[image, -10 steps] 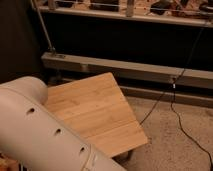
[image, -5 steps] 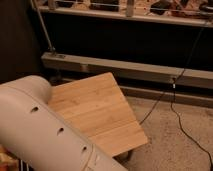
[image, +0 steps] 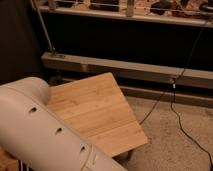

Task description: Place the pepper on the white sponge

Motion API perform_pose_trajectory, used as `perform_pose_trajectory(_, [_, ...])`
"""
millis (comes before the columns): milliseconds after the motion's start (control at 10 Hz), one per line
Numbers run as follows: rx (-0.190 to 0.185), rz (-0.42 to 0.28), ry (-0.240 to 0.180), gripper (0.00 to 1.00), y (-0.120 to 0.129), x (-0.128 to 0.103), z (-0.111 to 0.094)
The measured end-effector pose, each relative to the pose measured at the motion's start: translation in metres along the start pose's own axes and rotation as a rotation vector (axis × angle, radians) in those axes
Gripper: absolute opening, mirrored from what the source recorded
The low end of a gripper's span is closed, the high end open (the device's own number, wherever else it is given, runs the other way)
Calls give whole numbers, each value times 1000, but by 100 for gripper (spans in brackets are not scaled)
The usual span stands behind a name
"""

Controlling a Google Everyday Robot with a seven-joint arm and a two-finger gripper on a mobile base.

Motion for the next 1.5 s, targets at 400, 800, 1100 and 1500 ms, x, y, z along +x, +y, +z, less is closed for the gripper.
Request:
perform_pose_trajectory(400, [-4,-24,15,19,9,3,3])
perform_pose_trajectory(800, [54,-40,50,19,4,7,7])
perform_pose_trajectory(1100, [84,-50,69,19,3,9,10])
perform_pose_trajectory(1500, [101,-50,85,19,0,10,13])
